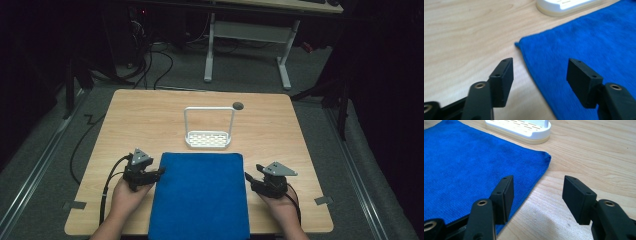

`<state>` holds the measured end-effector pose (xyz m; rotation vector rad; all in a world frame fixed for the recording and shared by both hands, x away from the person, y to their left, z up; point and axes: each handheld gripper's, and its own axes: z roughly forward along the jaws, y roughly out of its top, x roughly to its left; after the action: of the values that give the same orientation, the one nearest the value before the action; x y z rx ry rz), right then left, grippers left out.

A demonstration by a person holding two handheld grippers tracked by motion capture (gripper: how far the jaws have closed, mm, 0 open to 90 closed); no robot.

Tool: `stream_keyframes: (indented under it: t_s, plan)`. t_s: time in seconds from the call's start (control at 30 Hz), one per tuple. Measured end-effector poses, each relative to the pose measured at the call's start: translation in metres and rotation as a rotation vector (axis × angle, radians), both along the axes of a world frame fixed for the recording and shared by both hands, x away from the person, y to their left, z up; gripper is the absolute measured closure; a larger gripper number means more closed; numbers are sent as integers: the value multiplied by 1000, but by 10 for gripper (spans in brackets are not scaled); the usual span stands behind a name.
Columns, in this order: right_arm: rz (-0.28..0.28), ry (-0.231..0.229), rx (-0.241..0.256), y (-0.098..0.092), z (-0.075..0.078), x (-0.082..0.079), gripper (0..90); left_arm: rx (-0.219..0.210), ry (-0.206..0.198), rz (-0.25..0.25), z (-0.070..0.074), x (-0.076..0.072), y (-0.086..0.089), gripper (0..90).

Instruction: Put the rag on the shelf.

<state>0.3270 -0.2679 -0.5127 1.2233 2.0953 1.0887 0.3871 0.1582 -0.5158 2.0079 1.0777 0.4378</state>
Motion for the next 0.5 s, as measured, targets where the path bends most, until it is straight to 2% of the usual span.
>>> stream_keyframes:
  t_s: [0.03,0.07,0.2,0.27,0.3,0.37,0.5]
  plan:
    - [4,1,8,-1,1,0,429,5,-9,5,0,7,-3,434]
    - [4,1,8,-1,1,0,429,5,-9,5,0,7,-3,438]
    - [10,16,18,-1,0,1,418,-28,44,8,-2,28,-5,493]
    - [12,18,22,0,0,2,406,-37,41,18,-3,31,-5,528]
    - [10,23,24,0,0,2,404,-55,29,40,-6,35,-4,541]
    - [15,21,27,0,1,2,402,-70,48,49,-11,39,-5,535]
    - [27,20,31,1,1,3,430,-44,51,55,-16,43,-10,542]
